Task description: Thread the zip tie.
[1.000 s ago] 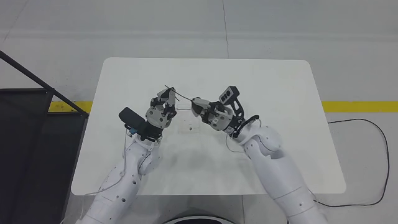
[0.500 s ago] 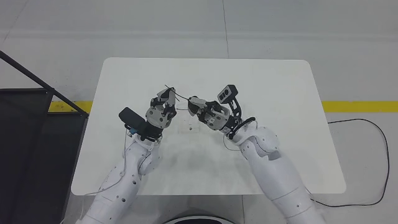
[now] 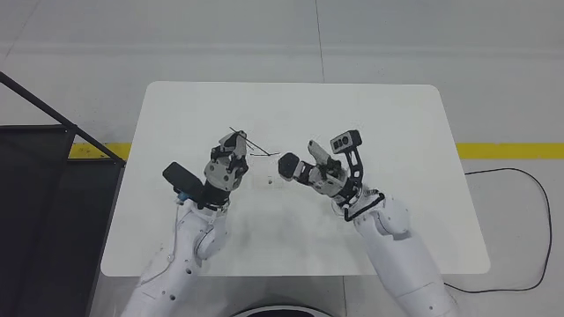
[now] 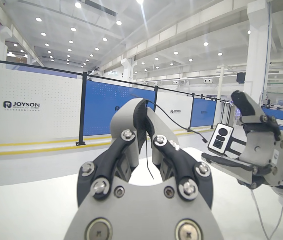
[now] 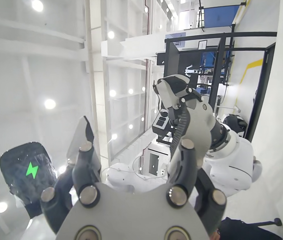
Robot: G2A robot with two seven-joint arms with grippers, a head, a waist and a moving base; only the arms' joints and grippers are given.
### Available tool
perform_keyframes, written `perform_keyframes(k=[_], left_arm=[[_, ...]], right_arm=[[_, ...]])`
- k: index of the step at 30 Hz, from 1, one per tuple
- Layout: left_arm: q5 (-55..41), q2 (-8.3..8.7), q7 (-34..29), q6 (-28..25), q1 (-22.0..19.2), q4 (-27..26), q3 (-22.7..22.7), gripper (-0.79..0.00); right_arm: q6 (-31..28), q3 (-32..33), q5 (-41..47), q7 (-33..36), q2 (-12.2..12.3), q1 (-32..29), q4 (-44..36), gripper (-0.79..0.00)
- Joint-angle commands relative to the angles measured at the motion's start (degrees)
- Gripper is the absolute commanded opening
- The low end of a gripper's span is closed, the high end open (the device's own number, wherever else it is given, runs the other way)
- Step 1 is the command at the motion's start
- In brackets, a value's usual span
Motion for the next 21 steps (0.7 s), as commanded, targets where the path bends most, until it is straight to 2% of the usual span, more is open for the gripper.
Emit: perform_keyframes(k=[1, 3, 5, 21], left_arm=[[-0.9, 0.05, 0.1, -1.6, 1.7, -1.3, 0.1, -0.785], [-1.6, 0.24, -0.2, -4.6, 3.6, -2.7, 0.2, -0.785], [-1.9, 0.47, -0.7, -6.8, 5.0, -3.6, -0.2, -0.785], [-1.9, 0.47, -0.7, -6.8, 5.0, -3.6, -0.2, -0.785]], right_arm=[[-3.5, 1.0, 0.4, 1.8, 0.2, -1.4, -0.3, 0.000], [-8.3, 2.0, 1.6, 2.8, 0.3, -3.0, -0.5, 0.000], [-8.3, 2.0, 1.6, 2.8, 0.3, -3.0, -0.5, 0.000], [-8.3, 2.0, 1.6, 2.8, 0.3, -3.0, -0.5, 0.000]])
